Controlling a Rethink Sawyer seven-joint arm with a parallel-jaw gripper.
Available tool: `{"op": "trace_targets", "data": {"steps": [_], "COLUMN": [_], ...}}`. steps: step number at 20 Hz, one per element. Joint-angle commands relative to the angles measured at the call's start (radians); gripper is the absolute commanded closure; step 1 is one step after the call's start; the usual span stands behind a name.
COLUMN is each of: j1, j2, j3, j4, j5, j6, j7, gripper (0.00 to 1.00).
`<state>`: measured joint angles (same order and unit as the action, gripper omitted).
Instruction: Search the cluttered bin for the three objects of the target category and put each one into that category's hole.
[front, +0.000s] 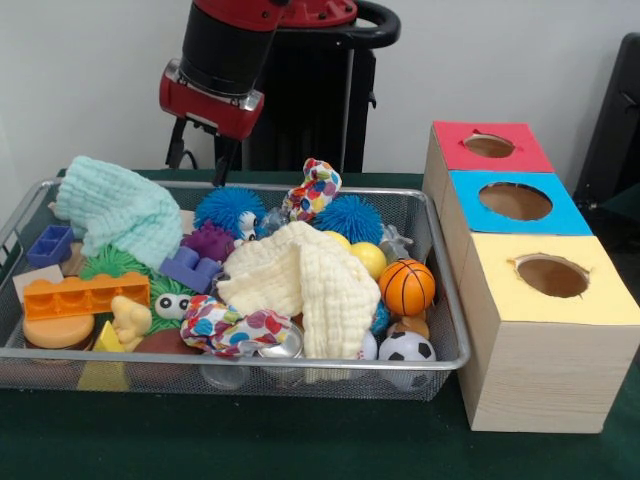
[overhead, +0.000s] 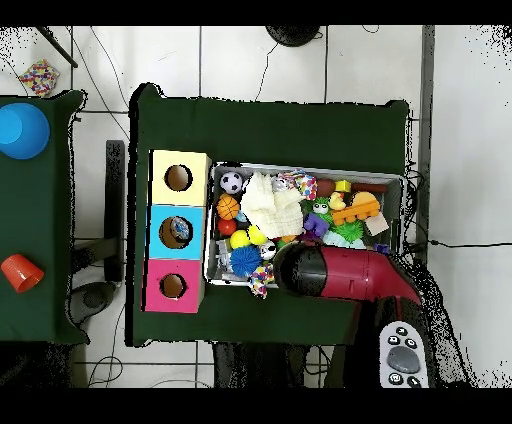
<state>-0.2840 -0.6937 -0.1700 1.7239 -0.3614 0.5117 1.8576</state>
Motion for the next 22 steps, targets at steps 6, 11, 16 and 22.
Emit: {"op": "trace_targets", "data": {"steps": [6,11,16,22], "j1": [-0.042,-0.066,-0.075,-0.091], "j2": [0.066,0.132,0.189,0.232], "j3": [0.027,0.028,0.015,0.013], "j4": [-0.044,-0.052,-0.071,-0.081], "j5": [-0.003,-0.029,-0.061,-0.075], "j6": [0.151,0.077,0.003,-0.044], "j7": [0.029,0.042,0.058,0.063], "gripper": [0.0,0.0,0.0,0.0]}}
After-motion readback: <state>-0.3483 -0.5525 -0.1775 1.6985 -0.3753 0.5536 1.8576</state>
